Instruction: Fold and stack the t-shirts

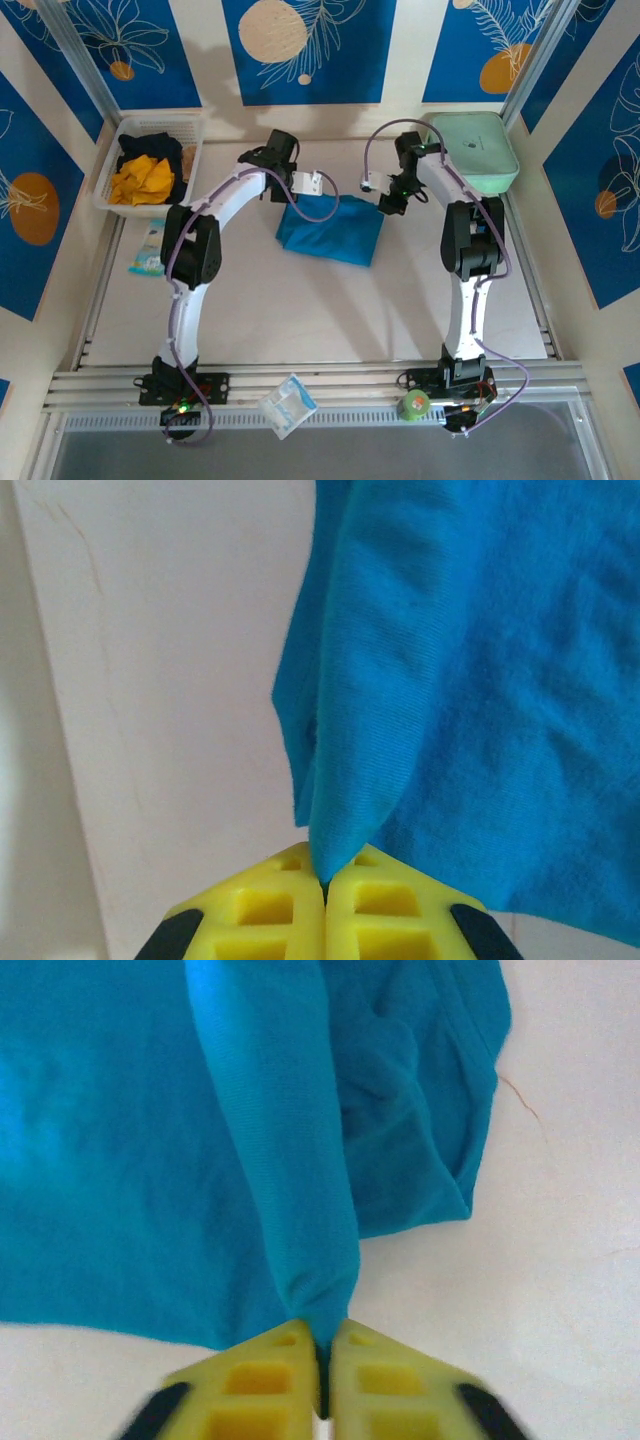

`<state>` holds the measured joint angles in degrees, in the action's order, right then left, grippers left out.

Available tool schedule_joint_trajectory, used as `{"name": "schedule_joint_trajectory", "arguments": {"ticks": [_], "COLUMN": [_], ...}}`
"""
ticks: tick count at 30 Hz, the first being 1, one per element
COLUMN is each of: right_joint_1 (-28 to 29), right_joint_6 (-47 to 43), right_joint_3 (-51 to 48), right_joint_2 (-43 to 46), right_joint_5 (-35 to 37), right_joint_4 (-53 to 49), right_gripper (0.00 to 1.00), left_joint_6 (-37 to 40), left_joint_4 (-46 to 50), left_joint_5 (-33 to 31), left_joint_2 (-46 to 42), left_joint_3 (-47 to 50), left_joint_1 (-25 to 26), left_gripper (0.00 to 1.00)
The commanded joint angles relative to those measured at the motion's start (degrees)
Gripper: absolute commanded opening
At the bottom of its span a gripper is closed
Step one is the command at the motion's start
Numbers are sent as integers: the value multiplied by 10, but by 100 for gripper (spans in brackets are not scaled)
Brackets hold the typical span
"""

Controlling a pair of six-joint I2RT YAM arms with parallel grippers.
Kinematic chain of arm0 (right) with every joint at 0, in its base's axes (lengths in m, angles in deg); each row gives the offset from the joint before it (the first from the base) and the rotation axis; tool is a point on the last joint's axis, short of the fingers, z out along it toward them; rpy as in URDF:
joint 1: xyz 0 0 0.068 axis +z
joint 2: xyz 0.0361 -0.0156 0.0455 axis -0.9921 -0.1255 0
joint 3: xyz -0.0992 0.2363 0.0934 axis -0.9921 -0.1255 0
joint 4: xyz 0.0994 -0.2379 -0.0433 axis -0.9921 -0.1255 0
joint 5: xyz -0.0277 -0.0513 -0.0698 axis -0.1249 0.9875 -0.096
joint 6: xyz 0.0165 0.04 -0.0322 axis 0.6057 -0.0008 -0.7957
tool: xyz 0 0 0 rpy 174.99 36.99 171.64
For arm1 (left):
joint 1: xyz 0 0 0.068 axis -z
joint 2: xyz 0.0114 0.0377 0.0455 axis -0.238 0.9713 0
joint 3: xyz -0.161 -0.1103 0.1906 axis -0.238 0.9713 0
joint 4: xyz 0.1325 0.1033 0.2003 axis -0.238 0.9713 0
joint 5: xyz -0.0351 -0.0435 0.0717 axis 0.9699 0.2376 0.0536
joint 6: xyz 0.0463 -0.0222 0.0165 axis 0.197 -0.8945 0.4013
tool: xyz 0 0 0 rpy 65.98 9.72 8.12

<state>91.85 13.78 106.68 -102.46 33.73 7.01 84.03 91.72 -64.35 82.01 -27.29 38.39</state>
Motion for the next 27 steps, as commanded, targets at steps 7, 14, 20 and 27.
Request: {"name": "schedule_joint_trajectory", "arguments": {"ticks": [7, 14, 20, 27], "right_joint_1": [-15, -26, -59, -49], "right_joint_6": [160, 317, 596, 760], "right_joint_3": [-11, 25, 148, -9], "right_joint_2": [-26, 12, 35, 155], "right_joint_5": [-40, -36, 1, -56], "right_joint_4": [141, 155, 9, -10], "right_gripper": [45, 57, 61, 61], "left_joint_6": [-95, -239, -361, -583], "left_joint_4": [-183, -309, -323, -79], "left_joint_5": [-15, -86, -136, -143], "left_joint_2": [4, -44, -139, -232], "left_joint_3": [59, 68, 99, 74], "left_joint_1": [-21, -31, -38, -38], "left_gripper": [62, 76, 83, 96]}}
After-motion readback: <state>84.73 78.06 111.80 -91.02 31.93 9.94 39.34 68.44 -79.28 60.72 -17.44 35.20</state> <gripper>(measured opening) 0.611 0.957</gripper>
